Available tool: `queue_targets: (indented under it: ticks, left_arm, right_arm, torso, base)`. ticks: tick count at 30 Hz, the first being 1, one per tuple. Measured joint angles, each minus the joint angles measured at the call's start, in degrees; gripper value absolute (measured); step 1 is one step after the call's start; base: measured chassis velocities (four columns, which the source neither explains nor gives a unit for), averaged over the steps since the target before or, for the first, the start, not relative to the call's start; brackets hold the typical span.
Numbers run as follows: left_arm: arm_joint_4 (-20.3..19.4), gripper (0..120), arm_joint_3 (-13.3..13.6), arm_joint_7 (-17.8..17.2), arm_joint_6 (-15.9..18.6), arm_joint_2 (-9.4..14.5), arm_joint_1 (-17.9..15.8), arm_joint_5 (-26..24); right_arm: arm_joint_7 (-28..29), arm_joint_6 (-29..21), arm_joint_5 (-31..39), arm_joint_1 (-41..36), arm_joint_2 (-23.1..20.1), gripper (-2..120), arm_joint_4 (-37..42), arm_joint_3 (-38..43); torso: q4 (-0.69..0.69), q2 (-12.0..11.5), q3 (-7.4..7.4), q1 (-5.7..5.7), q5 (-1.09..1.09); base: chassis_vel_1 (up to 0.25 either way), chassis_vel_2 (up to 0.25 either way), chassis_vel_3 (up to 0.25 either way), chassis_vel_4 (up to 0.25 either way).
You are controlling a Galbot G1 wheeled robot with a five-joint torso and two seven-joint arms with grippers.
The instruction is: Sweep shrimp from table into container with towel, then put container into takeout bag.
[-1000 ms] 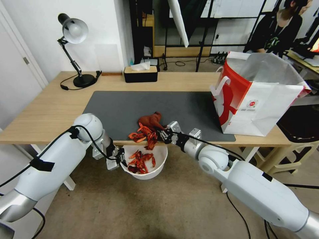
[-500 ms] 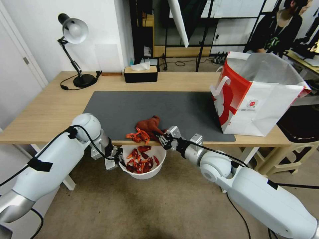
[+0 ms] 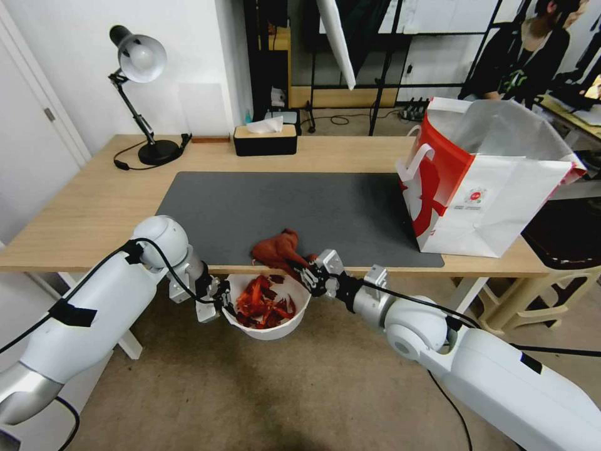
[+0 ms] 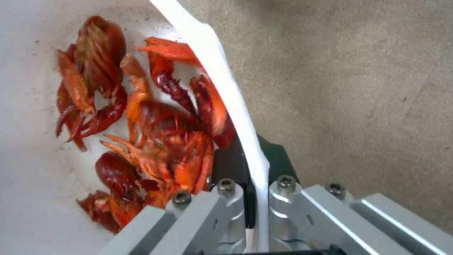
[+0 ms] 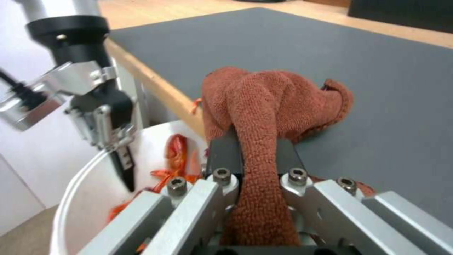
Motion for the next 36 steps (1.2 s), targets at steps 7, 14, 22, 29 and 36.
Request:
queue_targets:
  ticks: [7, 14, 22, 29, 36]
  left_arm:
    - [-0.01, 0, -0.22, 0.0, -0.01, 0.17, 0.07, 0.0]
    - [-0.01, 0, -0.42, 0.0, -0.03, 0.21, 0.39, -0.02]
    - [-0.21, 0, -0.74, -0.01, -0.03, 0.22, 0.85, 0.08]
    - [-0.55, 0, -1.22, -0.01, -0.04, 0.34, 1.45, 0.13]
    - [-0.92, 0, -1.27, -0.01, -0.03, 0.45, 1.53, 0.14]
  right_arm:
    - [-2.17, 0.35, -0.88, -3.34, -2.25, 2, 2.5, 1.48]
    - [-3.76, 1.58, -1.08, -6.04, -2.91, 2, 5.16, 3.35]
    - [-6.94, 4.65, -0.35, -7.22, -3.07, 2, 6.03, 4.38]
    - [-5.86, 8.82, -0.56, -8.3, -0.76, 2, 5.31, 6.64]
    - [-1.38, 10.53, -0.83, -9.33, 1.91, 2, 4.71, 11.5]
  torso:
    - [-0.01, 0.0, 0.0, 0.0, 0.0]
    - [0.0, 0.0, 0.0, 0.0, 0.0]
    - [0.0, 0.0, 0.0, 0.0, -0.01]
    - [0.0, 0.0, 0.0, 0.0, 0.0]
    - [0.0, 0.0, 0.0, 0.0, 0.0]
  base:
    - [0.0, 0.0, 0.0, 0.0]
    - [0.0, 0.0, 0.0, 0.0]
    - [0.0, 0.0, 0.0, 0.0]
    - [0.0, 0.0, 0.0, 0.0]
    - [0.0, 0.0, 0.0, 0.0]
